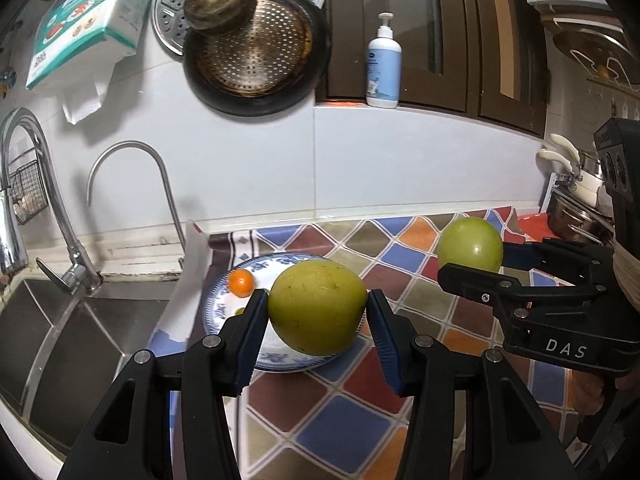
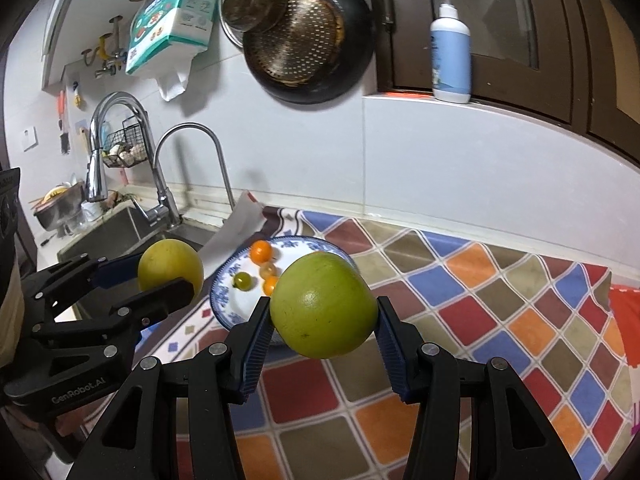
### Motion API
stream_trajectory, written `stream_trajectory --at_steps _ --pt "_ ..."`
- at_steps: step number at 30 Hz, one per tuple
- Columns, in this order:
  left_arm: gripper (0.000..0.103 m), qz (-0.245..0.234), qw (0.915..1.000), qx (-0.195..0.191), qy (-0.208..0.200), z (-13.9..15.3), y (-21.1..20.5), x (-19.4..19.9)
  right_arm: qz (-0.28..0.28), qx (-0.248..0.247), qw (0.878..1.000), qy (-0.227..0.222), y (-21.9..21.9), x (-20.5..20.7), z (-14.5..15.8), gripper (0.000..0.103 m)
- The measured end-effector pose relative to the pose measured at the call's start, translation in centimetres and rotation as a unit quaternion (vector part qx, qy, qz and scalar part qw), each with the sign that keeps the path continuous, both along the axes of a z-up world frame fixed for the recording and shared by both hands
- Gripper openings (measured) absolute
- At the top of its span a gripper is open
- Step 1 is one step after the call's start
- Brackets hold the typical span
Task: Organize fruits
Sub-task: 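Carry the large green fruit with the left tool while the right tool carries its fruit to the plate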
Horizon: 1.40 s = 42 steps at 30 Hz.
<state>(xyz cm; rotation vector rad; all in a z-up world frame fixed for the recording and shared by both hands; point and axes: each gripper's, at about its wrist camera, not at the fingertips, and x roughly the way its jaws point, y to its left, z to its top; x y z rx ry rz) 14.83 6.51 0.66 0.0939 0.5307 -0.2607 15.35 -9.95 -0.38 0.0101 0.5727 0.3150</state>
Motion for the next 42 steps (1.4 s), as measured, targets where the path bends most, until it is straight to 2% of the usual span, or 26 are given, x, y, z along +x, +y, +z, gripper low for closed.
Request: stream_trajectory --at_steps 14,21,31,42 --pt "0.05 -0.01 0.9998 0.012 -0.012 0.4 3.4 3.1 -0.001 0.005 1.0 -0.007 4.1 2.8 0.2 0.051" --pt "0.05 -0.012 0.9997 0.022 0.0 -0.6 4.3 6.2 -0.001 0.01 1.0 0.004 5.0 5.7 -0.8 0.051" --pt "0.05 -0.013 0.999 0.026 0.032 -3.5 5.3 11.3 0.015 0.005 0.999 0.041 6.5 11.2 -3.5 0.051" --pt "0.05 -0.018 0.9964 0.038 0.073 -7.2 6.0 15.1 0.03 0.007 0.996 0.079 8.0 15.9 -6.9 0.051"
